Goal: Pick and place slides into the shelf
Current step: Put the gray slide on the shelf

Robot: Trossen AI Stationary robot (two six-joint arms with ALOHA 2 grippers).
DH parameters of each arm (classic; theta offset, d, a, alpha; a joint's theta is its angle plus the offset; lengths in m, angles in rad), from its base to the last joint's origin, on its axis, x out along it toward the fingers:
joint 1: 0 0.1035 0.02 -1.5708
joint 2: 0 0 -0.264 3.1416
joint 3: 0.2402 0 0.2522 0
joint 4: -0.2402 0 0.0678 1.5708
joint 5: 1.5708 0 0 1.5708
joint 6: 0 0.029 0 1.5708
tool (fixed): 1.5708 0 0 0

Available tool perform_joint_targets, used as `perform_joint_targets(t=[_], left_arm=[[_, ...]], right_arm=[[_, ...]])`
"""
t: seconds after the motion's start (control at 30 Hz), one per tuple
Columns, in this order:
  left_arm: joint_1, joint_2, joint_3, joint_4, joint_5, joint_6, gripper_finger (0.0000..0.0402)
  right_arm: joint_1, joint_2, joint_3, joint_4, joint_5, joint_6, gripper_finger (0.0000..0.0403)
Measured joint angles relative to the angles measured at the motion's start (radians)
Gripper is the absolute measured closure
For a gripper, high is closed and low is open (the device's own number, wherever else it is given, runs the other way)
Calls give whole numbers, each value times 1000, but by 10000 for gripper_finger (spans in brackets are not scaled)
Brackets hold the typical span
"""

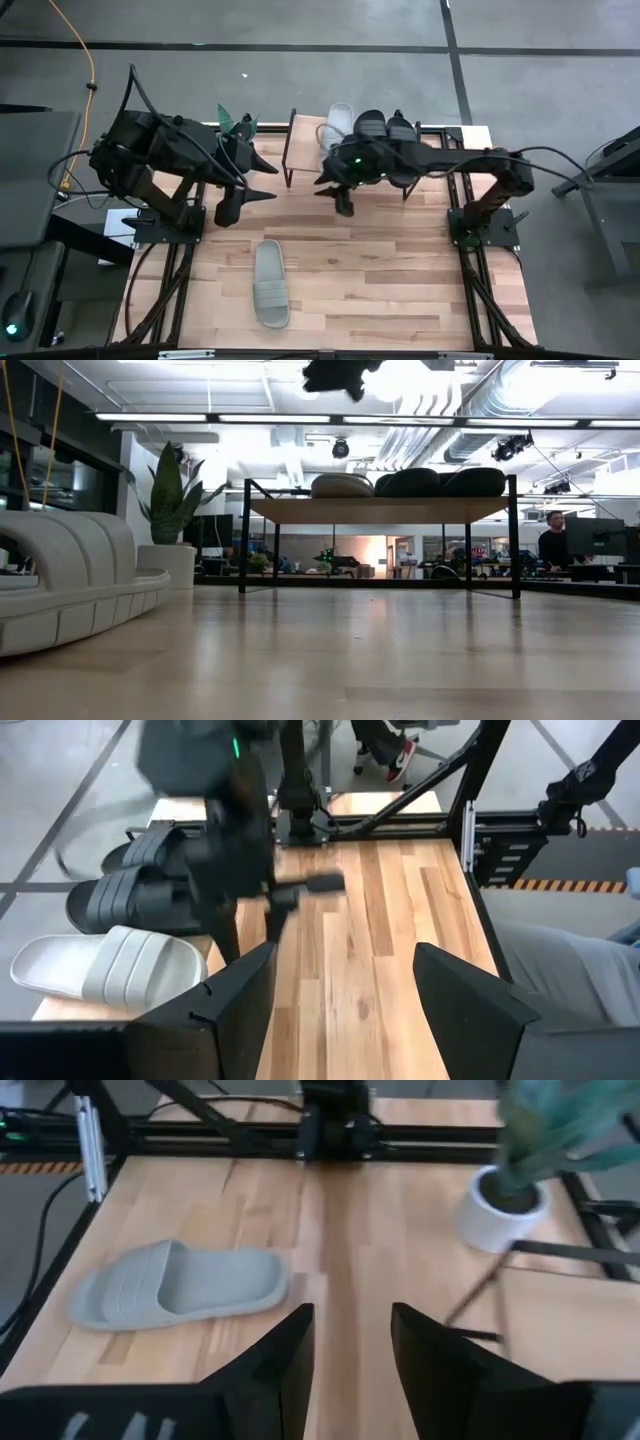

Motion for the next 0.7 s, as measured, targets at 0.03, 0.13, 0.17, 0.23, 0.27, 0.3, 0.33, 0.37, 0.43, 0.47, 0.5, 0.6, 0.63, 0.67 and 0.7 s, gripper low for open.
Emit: perform_joint_targets(t=[0.03, 0.13, 0.17, 0.23, 0.27, 0.3, 0.33, 0.37, 0.43, 0.47, 0.5, 0.6, 0.63, 0.67, 0.7], left_arm=[[0, 5, 0, -3, 0, 2, 177], [0, 24, -1, -39, 0, 18, 177], [0, 31, 0, -41, 0, 19, 177], [0, 40, -2, -75, 0, 18, 177], [0, 50, -4, -83, 0, 19, 178], [0, 57, -10, -80, 2, 18, 182], [0, 61, -19, -91, 8, 18, 187], [0, 64, -32, -107, 16, 15, 194], [0, 68, -71, -104, 38, 14, 211], [0, 67, -92, -97, 52, 13, 221], [0, 66, -115, -104, 63, 6, 231], [0, 65, -196, -94, 80, -9, 259], [0, 64, -226, -88, 99, -10, 268], [1, 64, -253, -87, 121, -14, 275], [1, 65, -279, -86, 138, -24, 282]], right_arm=[[-3, -20, 0, -21, 13, 0, 276], [-12, -80, 0, -62, 65, 1, 276], [-17, -102, 0, -83, 79, 1, 276], [-27, -144, 0, -112, 111, 2, 276], [-33, -166, 0, -126, 125, 5, 276], [-39, -186, 0, -146, 139, 7, 276], [-45, -204, 0, -157, 151, 9, 276], [-50, -222, 0, -162, 155, 9, 276], [-57, -254, 0, -182, 160, 11, 276], [-59, -264, 0, -188, 160, 13, 276], [-61, -276, 0, -188, 159, 18, 276], [-62, -302, 0, -213, 157, 19, 276], [-62, -308, 0, -220, 157, 18, 276], [-62, -311, 0, -229, 158, 18, 276], [-62, -312, 0, -231, 158, 18, 276]])
